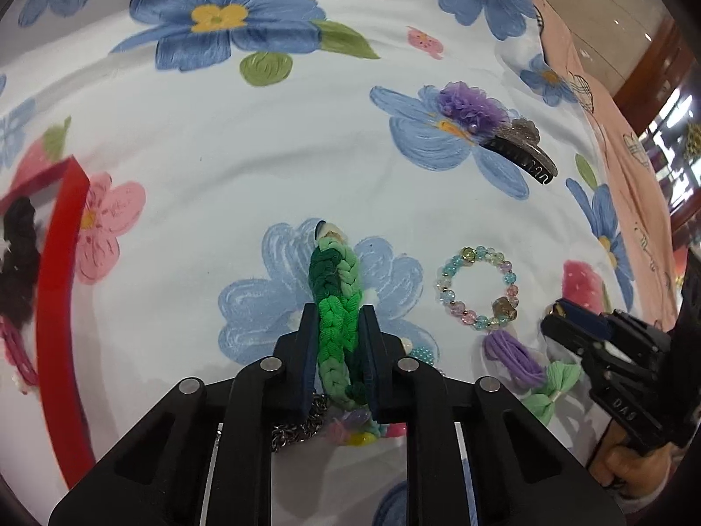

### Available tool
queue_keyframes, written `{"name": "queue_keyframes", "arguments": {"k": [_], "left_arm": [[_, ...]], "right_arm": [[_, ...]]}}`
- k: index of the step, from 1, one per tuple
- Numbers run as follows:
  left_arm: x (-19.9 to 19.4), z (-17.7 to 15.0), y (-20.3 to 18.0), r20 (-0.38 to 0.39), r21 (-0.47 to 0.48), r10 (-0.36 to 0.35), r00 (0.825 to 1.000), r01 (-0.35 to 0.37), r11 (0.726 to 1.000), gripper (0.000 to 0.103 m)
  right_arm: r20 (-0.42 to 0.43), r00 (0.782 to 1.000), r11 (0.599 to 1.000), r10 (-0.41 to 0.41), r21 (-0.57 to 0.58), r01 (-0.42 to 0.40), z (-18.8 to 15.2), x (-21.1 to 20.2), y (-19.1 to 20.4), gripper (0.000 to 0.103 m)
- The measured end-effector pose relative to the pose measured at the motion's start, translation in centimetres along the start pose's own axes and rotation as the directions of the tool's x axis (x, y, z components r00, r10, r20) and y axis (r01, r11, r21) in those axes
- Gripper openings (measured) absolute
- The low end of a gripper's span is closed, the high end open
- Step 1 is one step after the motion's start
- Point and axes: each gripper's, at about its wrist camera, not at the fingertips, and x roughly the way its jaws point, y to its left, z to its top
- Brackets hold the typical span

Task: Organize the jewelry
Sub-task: 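Grasp the gold ring with the right tool while the left tool grasps the green braided tie, then carry the ring and green braided tie with both tools into the tray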

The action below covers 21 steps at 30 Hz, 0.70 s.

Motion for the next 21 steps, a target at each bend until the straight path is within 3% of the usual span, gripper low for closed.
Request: {"name": "queue_keyframes", "arguments": {"k": [1, 9, 21], "left_arm": [[-0.2, 0.0, -0.1, 0.006, 0.003, -0.004, 1.0, 0.004, 1.0, 0.009], [-3.8, -0.4, 0.8, 0.079, -0.028, -0.023, 0.997, 0.026, 0.999, 0.009], [-9.7, -2.9, 4.6, 0.175, -0.132, -0.011, 0.984, 0.034, 0.991, 0.009]], "right_arm": [[0.004, 1.0, 1.0, 0.006, 0.004, -0.006, 0.1, -0.1, 0.0, 0.023], [0.061, 0.997, 0.999, 0.047, 0.014, -0.048, 1.1, -2.2, 0.5, 0.023], [0.077, 0.987, 0.989, 0.142, -0.055, -0.138, 2.0, -3.5, 5.1, 0.023]]}}
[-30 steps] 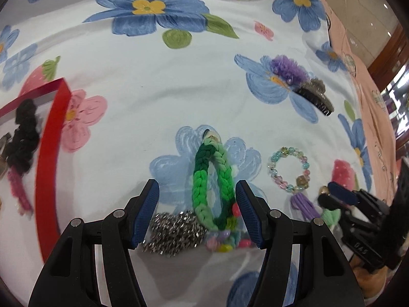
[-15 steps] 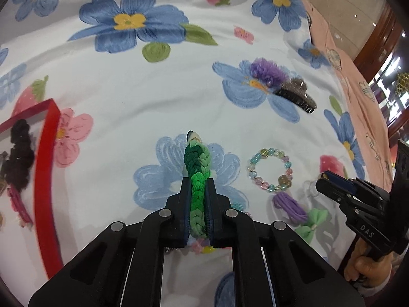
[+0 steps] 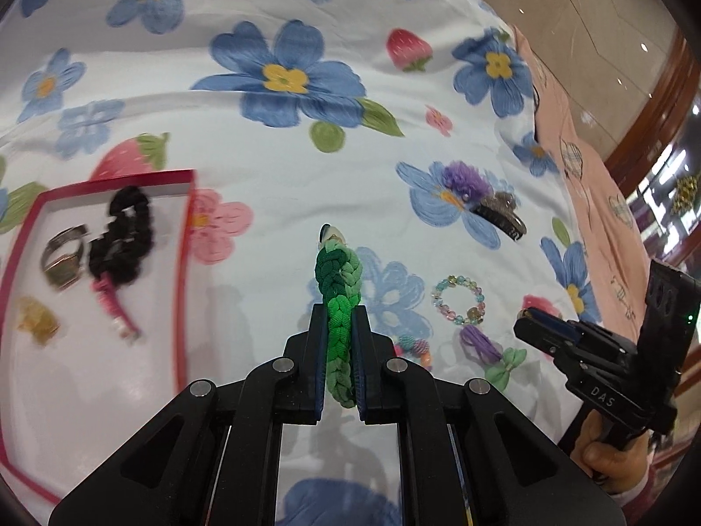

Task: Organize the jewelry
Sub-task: 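Carry the ring and green braided tie with both tools into the tray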

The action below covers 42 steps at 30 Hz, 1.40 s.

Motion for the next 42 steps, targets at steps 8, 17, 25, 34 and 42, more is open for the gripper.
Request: {"name": "queue_keyframes", "arguments": {"k": [8, 17, 25, 34, 42], "left_arm": [[-2.8, -1.7, 3.3, 0.03, -0.074, 0.023, 0.999, -0.021, 0.997, 0.009], [-5.9, -3.7, 7.7, 0.059, -0.158, 0.075, 0.995, -0.065, 0.985, 0.009], [-8.2, -4.8, 11.8, 0.081, -0.231, 0.13, 0.988, -0.108, 0.967, 0.009], [-9.0, -5.6, 15.9, 0.076, -0.307, 0.165, 0.983, -0.134, 0.942, 0.009], [-7.7, -5.8, 18.9, 0.029, -0.35, 0.19, 0.981, -0.168, 0.922, 0.009]], "right_arm": [[-0.012, 0.997, 0.995, 0.075, -0.062, -0.076, 0.4, 0.6, 4.3, 0.023], [-0.04, 0.987, 0.978, 0.155, -0.133, -0.159, 0.4, 2.1, 9.7, 0.023], [-0.081, 0.972, 0.953, 0.222, -0.192, -0.234, 0.5, 4.0, 14.3, 0.023], [-0.126, 0.948, 0.918, 0.292, -0.242, -0.315, 1.4, 6.5, 19.5, 0.023], [-0.183, 0.93, 0.889, 0.318, -0.282, -0.359, 2.2, 10.0, 23.8, 0.023]]}}
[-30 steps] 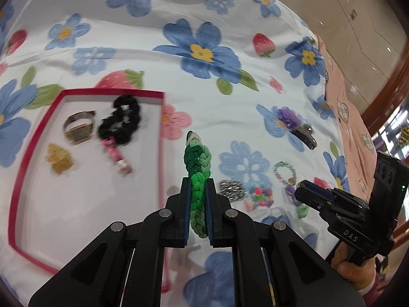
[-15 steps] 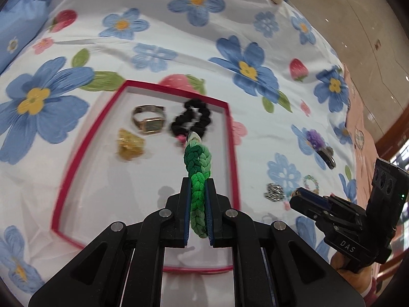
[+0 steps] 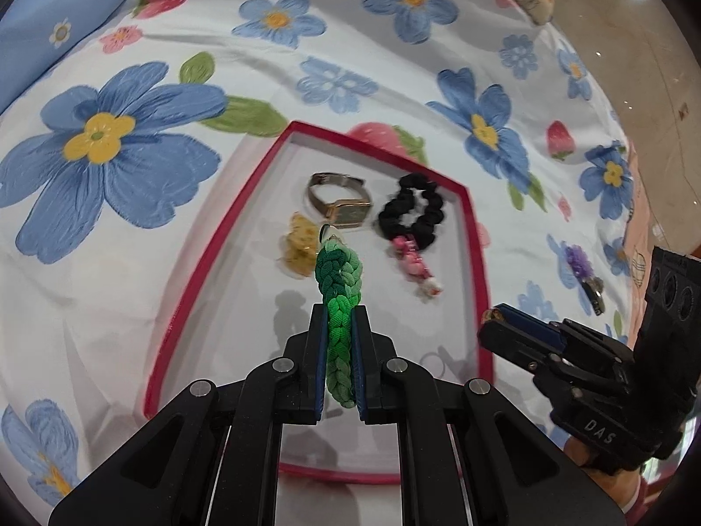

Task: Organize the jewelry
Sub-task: 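Carry the ring and green braided tie with both tools into the tray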

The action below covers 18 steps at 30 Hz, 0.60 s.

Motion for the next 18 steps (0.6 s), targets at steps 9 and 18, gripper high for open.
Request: {"name": "queue_keyframes", "arguments": {"k": [9, 18], "left_arm": [[2.3, 0.5, 1.7, -0.039, -0.029, 0.014, 0.999, -0.015, 0.999, 0.009], [3.6, 0.4, 2.3, -0.064, -0.037, 0.024, 0.998, -0.027, 0.999, 0.01]], "right_arm": [[-0.095, 0.995, 0.999, -0.024, -0.045, 0.02, 0.3, 5.3, 0.9, 0.023], [-0.129, 0.988, 0.991, -0.082, -0.115, 0.067, 0.4, 7.0, 1.4, 0.024]]}}
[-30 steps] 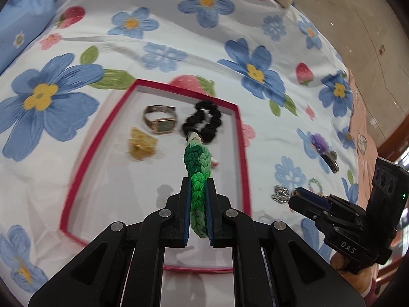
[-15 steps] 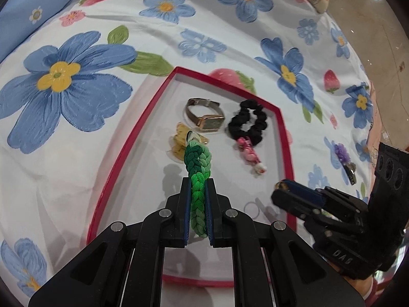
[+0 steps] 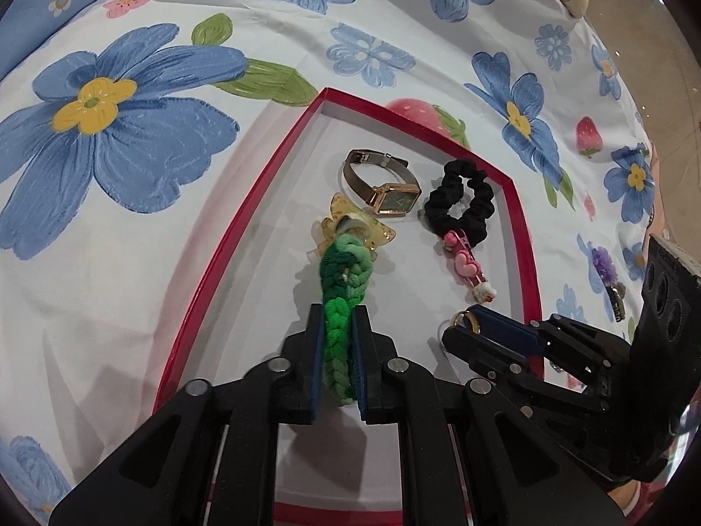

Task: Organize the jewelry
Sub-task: 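Carry the ring and green braided tie with both tools into the tray, then open both tools to release the ring and tie, then lift away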

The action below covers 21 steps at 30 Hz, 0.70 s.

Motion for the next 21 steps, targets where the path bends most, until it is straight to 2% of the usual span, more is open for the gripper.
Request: {"name": "queue_keyframes", "arguments": {"k": [3, 16, 21], "left_arm": [[0.2, -0.1, -0.1, -0.004, 0.005, 0.01, 1.0, -0.01, 1.0, 0.013], [-0.1, -0.2, 0.1, -0.001, -0.008, 0.018, 1.0, -0.018, 1.0, 0.014], [-0.9, -0.2, -0.1, 0.012, -0.011, 0.017, 1.0, -0.017, 1.0, 0.022]], "right_arm": [[-0.015, 1.0, 1.0, -0.012, -0.028, 0.012, 0.1, 0.3, 0.2, 0.024], [-0.022, 1.0, 0.999, -0.01, -0.031, 0.009, 0.2, 0.4, 0.2, 0.024], [0.004, 1.0, 1.0, 0.013, 0.001, -0.013, 0.1, -0.3, 0.0, 0.025]]}}
